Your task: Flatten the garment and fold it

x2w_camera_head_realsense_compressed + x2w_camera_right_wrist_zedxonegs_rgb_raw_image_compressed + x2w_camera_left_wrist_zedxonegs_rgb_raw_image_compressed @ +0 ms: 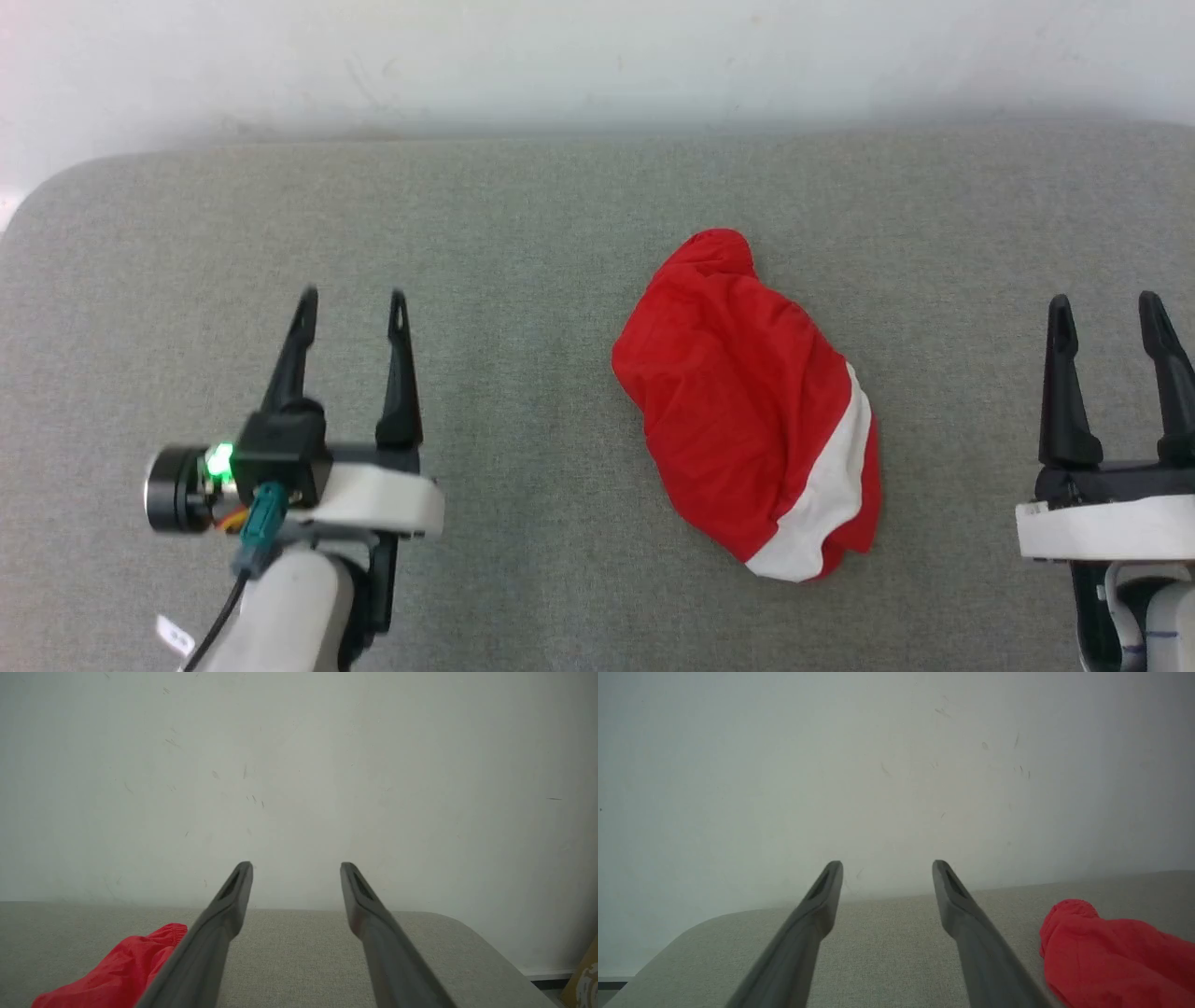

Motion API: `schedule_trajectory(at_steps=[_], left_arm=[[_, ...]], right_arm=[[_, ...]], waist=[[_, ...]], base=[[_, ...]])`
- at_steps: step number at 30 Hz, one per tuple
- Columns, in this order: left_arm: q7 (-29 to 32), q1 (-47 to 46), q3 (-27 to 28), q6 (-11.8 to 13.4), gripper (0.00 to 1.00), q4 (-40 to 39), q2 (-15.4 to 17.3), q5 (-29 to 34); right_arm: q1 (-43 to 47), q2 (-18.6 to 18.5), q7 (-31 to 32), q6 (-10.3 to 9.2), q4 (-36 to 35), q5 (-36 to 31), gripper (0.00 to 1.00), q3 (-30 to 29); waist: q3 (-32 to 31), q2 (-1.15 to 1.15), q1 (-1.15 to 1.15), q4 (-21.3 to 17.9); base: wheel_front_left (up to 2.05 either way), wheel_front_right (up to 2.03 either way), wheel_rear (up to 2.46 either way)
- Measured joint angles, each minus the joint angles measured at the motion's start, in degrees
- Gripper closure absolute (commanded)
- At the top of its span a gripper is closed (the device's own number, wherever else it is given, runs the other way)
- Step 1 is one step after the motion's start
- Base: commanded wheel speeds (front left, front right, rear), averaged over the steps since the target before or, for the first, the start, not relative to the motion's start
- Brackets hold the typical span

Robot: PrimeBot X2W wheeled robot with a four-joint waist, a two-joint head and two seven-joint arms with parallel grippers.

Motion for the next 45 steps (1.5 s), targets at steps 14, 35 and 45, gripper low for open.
schedule_trajectory(at_steps=[14,35,45], left_arm=[[0.0,5.1,7.8,-7.0,0.00,0.5,-5.8,6.9],[0.0,5.7,10.1,-9.4,0.00,1.1,-10.5,10.4],[0.0,3.4,9.2,-9.8,0.00,1.5,-11.8,10.8]], right_arm=[[-10.6,-4.7,0.0,0.00,1.9,-5.8,0.00,6.6],[-40.1,-37.2,41.8,0.00,26.5,35.3,0.00,62.6],[-44.1,-33.8,41.0,-0.08,36.0,43.5,0.00,71.3]], waist=[[-0.9,0.00,0.00,1.7],[1.8,0.00,0.01,5.1],[5.8,0.00,0.00,8.4]], base=[[0.00,0.00,0.00],[0.00,0.00,0.00],[0.00,0.00,0.00]])
